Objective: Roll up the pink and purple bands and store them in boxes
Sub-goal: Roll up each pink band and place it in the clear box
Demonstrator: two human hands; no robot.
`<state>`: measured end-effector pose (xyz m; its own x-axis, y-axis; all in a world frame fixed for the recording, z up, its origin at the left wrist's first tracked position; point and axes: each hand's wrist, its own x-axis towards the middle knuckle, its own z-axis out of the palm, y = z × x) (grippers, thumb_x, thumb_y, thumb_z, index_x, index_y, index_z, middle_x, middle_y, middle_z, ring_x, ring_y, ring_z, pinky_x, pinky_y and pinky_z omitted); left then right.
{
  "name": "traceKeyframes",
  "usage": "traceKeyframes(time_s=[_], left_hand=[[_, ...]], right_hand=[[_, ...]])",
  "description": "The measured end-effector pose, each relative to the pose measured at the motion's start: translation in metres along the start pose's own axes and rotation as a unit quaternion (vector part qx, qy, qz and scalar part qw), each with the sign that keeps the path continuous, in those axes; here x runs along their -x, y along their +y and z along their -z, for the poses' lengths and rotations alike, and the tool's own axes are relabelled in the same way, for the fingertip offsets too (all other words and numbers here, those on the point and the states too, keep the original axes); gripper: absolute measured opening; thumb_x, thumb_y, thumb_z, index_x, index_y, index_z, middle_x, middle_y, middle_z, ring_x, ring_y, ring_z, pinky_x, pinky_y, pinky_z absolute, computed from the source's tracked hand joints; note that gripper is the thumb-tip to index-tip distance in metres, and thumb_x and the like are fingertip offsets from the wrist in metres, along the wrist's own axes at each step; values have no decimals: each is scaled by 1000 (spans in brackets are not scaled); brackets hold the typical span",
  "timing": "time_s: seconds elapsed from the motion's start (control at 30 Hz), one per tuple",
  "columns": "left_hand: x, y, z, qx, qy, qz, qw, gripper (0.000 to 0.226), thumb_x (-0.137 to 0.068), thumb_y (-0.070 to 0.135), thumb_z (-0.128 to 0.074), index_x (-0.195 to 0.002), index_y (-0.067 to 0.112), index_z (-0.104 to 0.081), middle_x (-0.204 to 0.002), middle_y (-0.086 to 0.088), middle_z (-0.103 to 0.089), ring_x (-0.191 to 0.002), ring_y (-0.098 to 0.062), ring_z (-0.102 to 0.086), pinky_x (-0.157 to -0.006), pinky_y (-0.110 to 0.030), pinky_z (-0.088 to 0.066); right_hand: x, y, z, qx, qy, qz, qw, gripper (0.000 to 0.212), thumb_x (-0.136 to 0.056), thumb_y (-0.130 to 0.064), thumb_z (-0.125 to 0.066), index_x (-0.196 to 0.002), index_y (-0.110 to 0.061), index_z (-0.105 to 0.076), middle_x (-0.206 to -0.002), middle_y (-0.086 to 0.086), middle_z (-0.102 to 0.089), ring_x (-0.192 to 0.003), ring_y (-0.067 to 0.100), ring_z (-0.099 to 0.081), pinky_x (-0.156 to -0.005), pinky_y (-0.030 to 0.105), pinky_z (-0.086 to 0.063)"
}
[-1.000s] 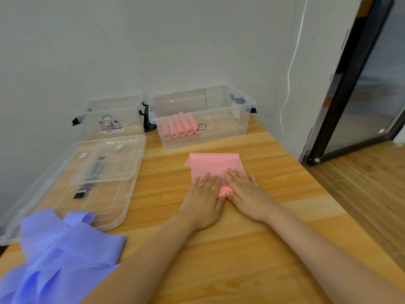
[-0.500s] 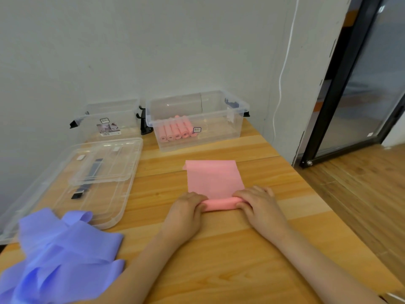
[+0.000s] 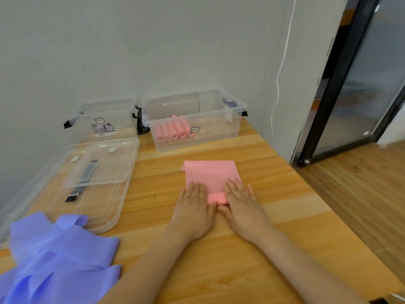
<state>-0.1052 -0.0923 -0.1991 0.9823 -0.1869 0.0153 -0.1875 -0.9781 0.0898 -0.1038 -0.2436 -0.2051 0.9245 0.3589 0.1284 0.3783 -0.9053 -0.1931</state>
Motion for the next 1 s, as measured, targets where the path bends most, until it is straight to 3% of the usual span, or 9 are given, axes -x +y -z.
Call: traceKeyframes(time_s=[0.1, 0.23, 0.43, 0.5, 0.57, 0.63, 0.7, 0.8, 1.0], left_hand=[[-13, -2, 4, 9, -16, 18, 1000, 60, -99, 41, -17, -148, 6, -9, -156, -12, -8, -144, -22, -3, -115, -38, 1], [-29, -5, 4, 7, 6, 44, 999, 60, -99, 41, -17, -148, 7, -9, -156, -11, -7, -144, -22, 0, -114, -41, 3], [-42, -6, 4, -27, 54, 46, 997, 59, -98, 44, -16, -149, 16, -7, -157, -9, 2, -143, -24, 11, -112, -49, 9], [-42, -5, 7, -44, 56, 44, 997, 59, -98, 46, -17, -148, 15, -14, -156, -10, 0, -143, -28, 10, -111, -52, 9], [-38, -5, 7, -62, 71, 22, 995, 57, -97, 46, -21, -139, 10, -37, -153, -15, -16, -142, -33, -7, -111, -54, 2], [-31, -4, 4, -49, 137, -41, 988, 51, -91, 43, -32, -105, 7, -65, -127, -17, -55, -123, -32, -47, -108, -48, -22], [-23, -6, -5, 6, 174, -101, 980, 39, -81, 40, -48, -87, 9, -70, -96, -8, -68, -92, -27, -64, -93, -35, -40], [-13, -7, -5, 93, 153, -100, 979, 22, -73, 20, -70, -92, 8, -68, -85, -8, -65, -80, -28, -61, -70, -33, -49], [9, -5, -5, 95, 189, -128, 969, 13, -67, 18, -60, -79, 17, -66, -71, 1, -58, -64, -20, -55, -58, -25, -38]], right_hand=[[-16, 6, 1, 7, -44, -6, 999, 99, -70, -73, 13, -149, -16, -6, -157, 1, 0, -143, 12, 7, -111, 32, 11], [-34, 9, 3, 21, -55, -18, 998, 62, -98, -50, -18, -148, -15, -9, -157, 3, -3, -144, 13, 1, -114, 40, 6], [-48, 11, 4, -11, -46, -22, 999, 61, -98, -46, -23, -149, -18, -5, -157, 1, 0, -144, 12, 3, -113, 44, 6], [-44, 17, 7, -57, -35, -3, 998, 62, -96, -44, -35, -148, -20, -11, -157, -3, -3, -143, 9, 4, -113, 44, 8], [-36, 25, 8, -75, 10, 31, 997, 56, -92, -37, -49, -143, -22, -31, -153, -6, -23, -142, 5, -7, -112, 39, 12], [-31, 28, 9, -73, 52, 54, 995, 43, -90, -30, -55, -131, -23, -50, -141, -9, -45, -139, 4, -22, -110, 35, 14], [-29, 26, 7, -78, 81, 64, 992, 35, -88, -23, -58, -123, -21, -58, -131, -8, -54, -136, 7, -29, -109, 33, 16], [-27, 23, 6, -89, 119, 73, 986, 29, -82, -15, -64, -111, -13, -66, -125, -2, -60, -135, 14, -35, -109, 35, 13], [1, 22, 1, -96, 115, 104, 983, 31, -77, -25, -59, -103, -11, -69, -117, 1, -63, -120, 19, -51, -109, 39, -12]])
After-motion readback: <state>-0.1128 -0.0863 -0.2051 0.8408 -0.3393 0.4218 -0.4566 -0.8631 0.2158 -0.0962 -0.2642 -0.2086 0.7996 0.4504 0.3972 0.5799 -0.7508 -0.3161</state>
